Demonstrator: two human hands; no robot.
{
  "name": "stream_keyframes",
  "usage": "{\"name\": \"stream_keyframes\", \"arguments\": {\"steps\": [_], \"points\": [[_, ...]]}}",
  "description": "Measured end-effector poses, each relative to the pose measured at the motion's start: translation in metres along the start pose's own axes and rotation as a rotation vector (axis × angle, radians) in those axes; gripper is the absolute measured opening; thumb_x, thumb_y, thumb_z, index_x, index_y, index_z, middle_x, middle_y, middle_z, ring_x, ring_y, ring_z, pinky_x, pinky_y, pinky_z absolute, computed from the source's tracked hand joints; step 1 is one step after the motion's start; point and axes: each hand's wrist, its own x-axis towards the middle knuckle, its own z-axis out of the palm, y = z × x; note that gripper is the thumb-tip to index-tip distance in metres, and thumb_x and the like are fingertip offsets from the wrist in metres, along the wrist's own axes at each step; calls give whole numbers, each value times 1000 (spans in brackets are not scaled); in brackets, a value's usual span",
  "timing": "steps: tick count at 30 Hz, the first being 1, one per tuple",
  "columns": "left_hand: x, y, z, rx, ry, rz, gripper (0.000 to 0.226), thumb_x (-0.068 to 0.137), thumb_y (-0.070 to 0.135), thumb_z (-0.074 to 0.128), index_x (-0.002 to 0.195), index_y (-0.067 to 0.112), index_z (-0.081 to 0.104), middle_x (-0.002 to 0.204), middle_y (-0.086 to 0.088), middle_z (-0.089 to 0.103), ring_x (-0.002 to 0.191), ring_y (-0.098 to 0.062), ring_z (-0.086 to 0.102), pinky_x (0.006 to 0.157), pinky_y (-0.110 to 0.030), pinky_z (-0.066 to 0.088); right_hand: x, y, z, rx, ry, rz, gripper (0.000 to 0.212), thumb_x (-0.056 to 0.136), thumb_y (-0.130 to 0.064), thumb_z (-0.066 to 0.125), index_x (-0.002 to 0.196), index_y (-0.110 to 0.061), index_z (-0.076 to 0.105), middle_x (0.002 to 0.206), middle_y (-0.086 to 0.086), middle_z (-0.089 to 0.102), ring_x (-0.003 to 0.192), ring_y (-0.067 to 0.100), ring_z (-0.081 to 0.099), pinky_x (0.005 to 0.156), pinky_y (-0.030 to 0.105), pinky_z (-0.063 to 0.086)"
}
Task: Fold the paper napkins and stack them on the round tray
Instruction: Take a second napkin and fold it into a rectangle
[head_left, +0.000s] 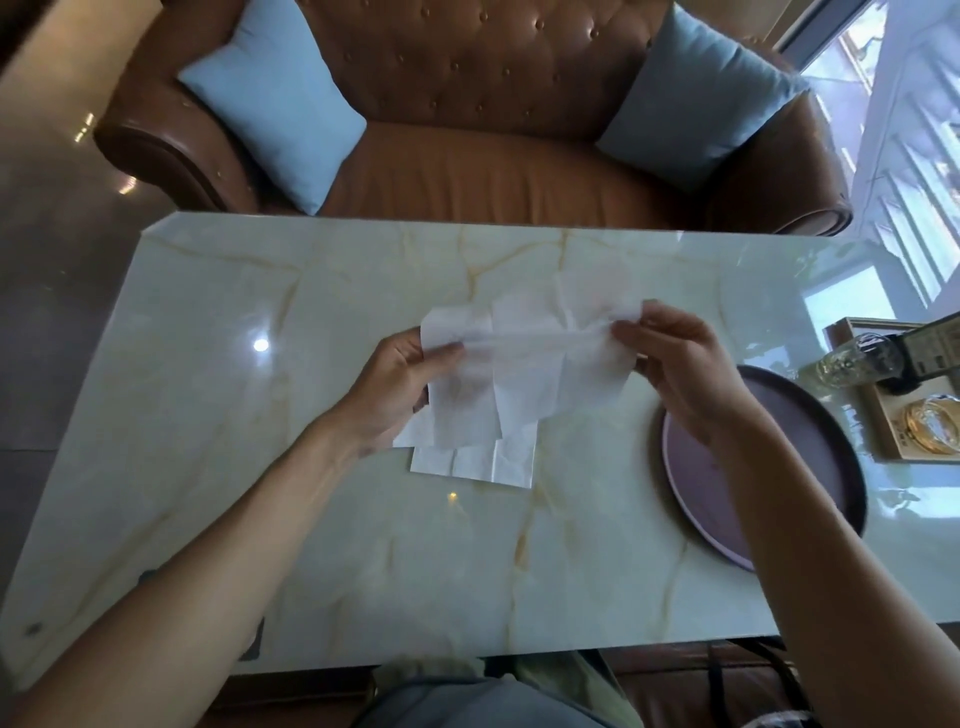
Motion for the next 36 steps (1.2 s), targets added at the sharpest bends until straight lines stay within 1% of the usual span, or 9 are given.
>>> {"name": "stream_keyframes", "arguments": {"steps": [7, 11, 14, 19, 23, 27, 30, 33, 36], "points": [[2, 28, 10, 208, -3, 180, 62, 88, -23, 47, 74, 25, 84, 88, 1, 80, 87, -16, 75, 80, -31, 54, -1, -15, -5, 30, -34, -54, 48, 88, 18, 44, 66, -16, 70, 75, 2, 68, 69, 16, 61, 62, 23, 47], [4, 27, 10, 199, -2, 173, 59, 93, -18, 46, 102, 30, 79, 99, 3, 78, 93, -15, 72, 78, -30, 56, 1, -9, -11, 0, -20, -25, 43, 93, 14, 43, 77, -16, 69, 79, 2, 65, 68, 12, 57, 59, 20, 45], [9, 21, 5, 105, -38, 100, 57, 94, -12, 48, 131, 27, 64, 100, -16, 65, 90, -29, 63, 77, -34, 53, 2, -9, -14, -43, -29, -9, 34, 94, 11, 49, 104, -15, 69, 87, 1, 67, 75, 13, 61, 66, 18, 49], [15, 20, 0, -213, -132, -181, 55, 86, 26, 47, 138, 11, 59, 104, -10, 69, 91, -22, 67, 75, -32, 56, 5, -12, -21, -246, -38, -57, 33, 95, 10, 53, 114, -12, 68, 91, 5, 70, 81, 16, 66, 75, 21, 52], [21, 16, 9, 245, -94, -77, 28, 90, 23, 75, 116, 14, 74, 112, -13, 76, 98, -22, 70, 93, -40, 54, 3, -20, -20, -373, -103, -42, 35, 86, 17, 53, 109, -4, 68, 93, 7, 69, 83, 15, 65, 78, 21, 51], [21, 19, 19, 519, -66, 32, 15, 88, 25, 79, 100, 16, 79, 100, -1, 79, 89, -5, 71, 86, -25, 53, 4, -30, -19, -666, -143, 18, 56, 65, -11, 52, 117, -19, 69, 118, -4, 71, 111, 7, 63, 97, 27, 45], [19, 28, 25, 749, -107, 63, 15, 89, 35, 77, 101, 25, 79, 97, 17, 77, 92, 9, 68, 82, -14, 47, 6, -26, 11, -815, -343, 45, 54, 80, -21, 64, 133, -31, 60, 138, -15, 58, 129, 1, 50, 107, 22, 36], [16, 39, 23, 879, -138, 101, 14, 92, 38, 72, 104, 33, 77, 104, 19, 74, 101, 4, 66, 86, -17, 49, 15, -6, 44, -976, -475, -26, 45, 87, -30, 75, 130, -31, 62, 128, -14, 65, 116, 1, 57, 98, 20, 41], [10, 49, 12, 969, -140, 124, 17, 94, 27, 70, 108, 35, 75, 107, 20, 73, 102, 6, 64, 86, -13, 44, 23, 3, 64, -1021, -456, -129, 13, 89, -28, 75, 102, -26, 72, 89, -13, 68, 80, -3, 61, 73, 14, 41]]}}
